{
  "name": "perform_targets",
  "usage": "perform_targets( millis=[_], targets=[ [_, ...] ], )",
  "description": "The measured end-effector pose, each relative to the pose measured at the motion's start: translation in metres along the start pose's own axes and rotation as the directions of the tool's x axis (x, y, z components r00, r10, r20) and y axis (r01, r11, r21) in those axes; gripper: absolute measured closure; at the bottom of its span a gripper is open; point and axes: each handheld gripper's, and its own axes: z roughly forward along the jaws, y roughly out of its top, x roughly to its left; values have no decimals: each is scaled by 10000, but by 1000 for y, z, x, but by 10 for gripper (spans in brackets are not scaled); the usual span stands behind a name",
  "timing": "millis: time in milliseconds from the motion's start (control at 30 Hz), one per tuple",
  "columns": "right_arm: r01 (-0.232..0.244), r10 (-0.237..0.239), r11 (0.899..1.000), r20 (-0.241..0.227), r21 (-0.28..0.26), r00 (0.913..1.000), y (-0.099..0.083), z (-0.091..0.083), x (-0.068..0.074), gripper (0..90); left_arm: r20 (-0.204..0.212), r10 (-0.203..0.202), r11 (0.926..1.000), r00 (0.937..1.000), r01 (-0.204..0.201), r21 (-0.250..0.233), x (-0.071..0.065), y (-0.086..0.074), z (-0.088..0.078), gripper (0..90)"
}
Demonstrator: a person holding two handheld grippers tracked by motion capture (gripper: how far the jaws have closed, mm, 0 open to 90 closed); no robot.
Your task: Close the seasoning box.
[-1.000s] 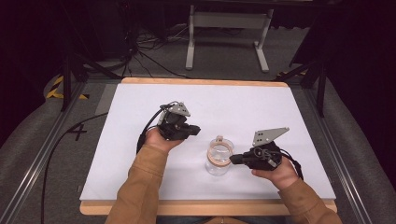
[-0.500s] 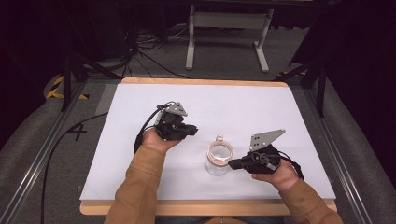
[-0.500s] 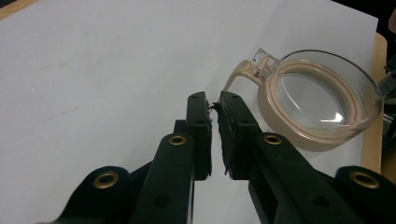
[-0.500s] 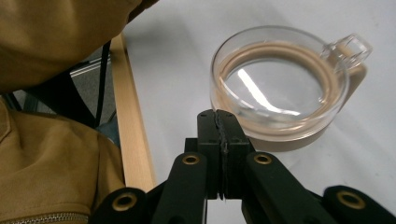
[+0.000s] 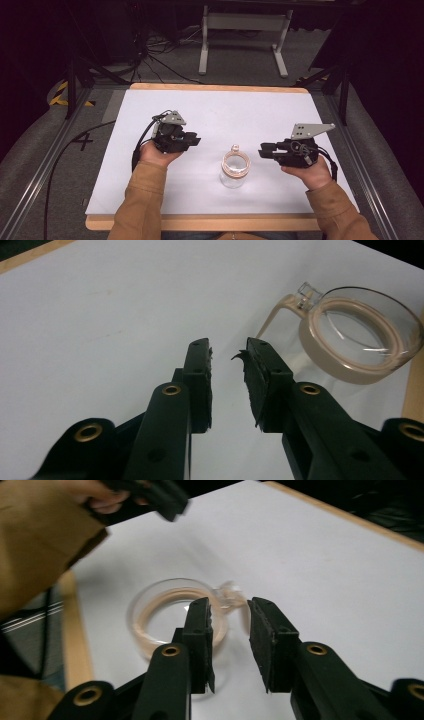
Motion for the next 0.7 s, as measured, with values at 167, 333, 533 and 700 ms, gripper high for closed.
perform_targets(
  millis=[167,333,533,700],
  targets=[
    [-444,437,9990,1025,45,9938,-12,-4,-28,661,-276,-247,9997,9993,247,-18,8,-8,0,699],
    [-1375,1281,9898,1893,372,9735,-36,-3,-61,638,-508,-501,9986,9975,509,147,18,-17,8,681],
    [-1987,1730,9764,2444,843,9541,-59,4,-82,612,-532,-875,9957,9947,889,245,29,-26,17,669],
    [-2264,1906,9677,2662,1110,9449,-77,12,-94,567,-550,-1234,9917,9908,1252,298,36,-34,23,665]
  ],
)
